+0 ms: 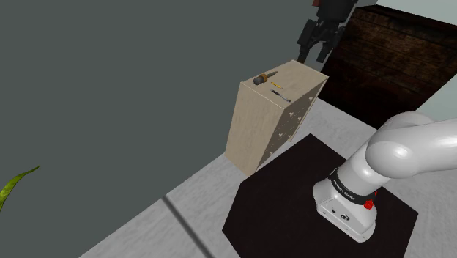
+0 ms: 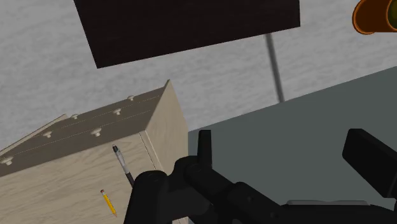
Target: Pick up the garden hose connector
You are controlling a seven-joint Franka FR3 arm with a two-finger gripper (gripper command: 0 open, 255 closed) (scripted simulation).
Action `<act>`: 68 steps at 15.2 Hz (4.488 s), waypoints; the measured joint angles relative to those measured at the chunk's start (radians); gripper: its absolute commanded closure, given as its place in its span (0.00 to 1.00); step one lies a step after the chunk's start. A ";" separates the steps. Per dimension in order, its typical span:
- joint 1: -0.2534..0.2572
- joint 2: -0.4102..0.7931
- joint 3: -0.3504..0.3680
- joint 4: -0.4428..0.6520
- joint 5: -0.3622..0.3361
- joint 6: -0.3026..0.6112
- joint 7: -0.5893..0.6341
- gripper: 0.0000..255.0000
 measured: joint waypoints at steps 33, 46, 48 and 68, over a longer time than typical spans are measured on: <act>-0.233 0.982 -0.029 0.466 -0.104 0.619 0.713 0.00; -0.292 1.262 -0.115 0.703 -0.093 0.683 0.884 0.00; -0.294 1.277 -0.115 0.697 -0.092 0.704 0.884 0.00; -0.293 1.257 -0.116 0.715 -0.093 0.667 0.885 1.00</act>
